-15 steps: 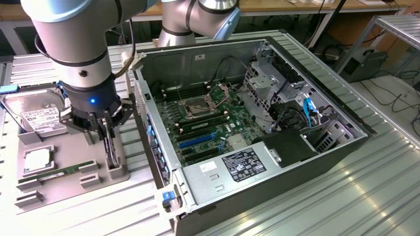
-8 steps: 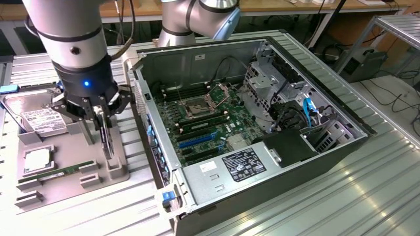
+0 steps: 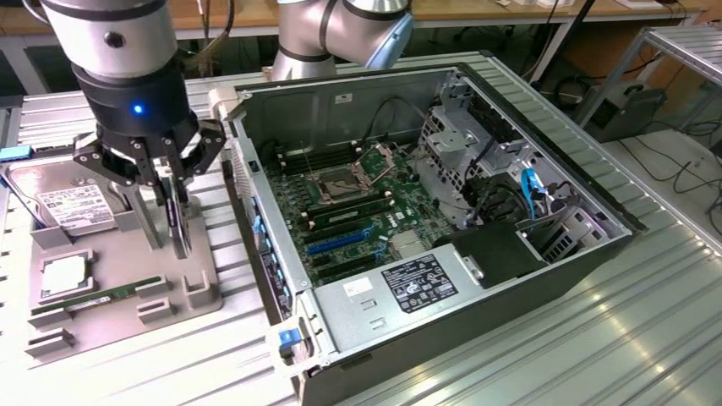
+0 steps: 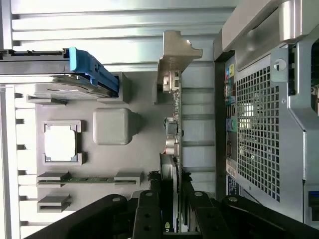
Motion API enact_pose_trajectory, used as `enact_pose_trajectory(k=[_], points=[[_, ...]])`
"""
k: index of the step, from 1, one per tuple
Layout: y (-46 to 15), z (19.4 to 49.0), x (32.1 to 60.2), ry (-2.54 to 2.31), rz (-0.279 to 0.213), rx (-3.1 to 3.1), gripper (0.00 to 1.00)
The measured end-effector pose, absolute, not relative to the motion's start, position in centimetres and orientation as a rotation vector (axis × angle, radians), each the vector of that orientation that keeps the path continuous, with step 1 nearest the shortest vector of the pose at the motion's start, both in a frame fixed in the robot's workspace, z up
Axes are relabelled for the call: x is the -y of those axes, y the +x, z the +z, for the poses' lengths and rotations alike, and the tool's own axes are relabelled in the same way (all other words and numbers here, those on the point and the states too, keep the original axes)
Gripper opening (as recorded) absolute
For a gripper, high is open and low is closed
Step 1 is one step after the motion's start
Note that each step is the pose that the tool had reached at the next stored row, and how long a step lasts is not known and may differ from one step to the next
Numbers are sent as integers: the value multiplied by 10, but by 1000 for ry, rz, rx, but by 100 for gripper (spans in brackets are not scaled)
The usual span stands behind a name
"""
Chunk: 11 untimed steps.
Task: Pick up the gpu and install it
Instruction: 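Pick up the gpu and move the gpu toward the slot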
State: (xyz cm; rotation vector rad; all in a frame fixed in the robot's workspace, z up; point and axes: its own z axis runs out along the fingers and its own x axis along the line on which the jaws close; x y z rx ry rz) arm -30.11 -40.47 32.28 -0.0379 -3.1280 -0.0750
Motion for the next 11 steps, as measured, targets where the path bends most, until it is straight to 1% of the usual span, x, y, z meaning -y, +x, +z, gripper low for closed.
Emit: enact_pose_trajectory(k=[11], points=[[-284,376,422,-38,-75,3128,26]])
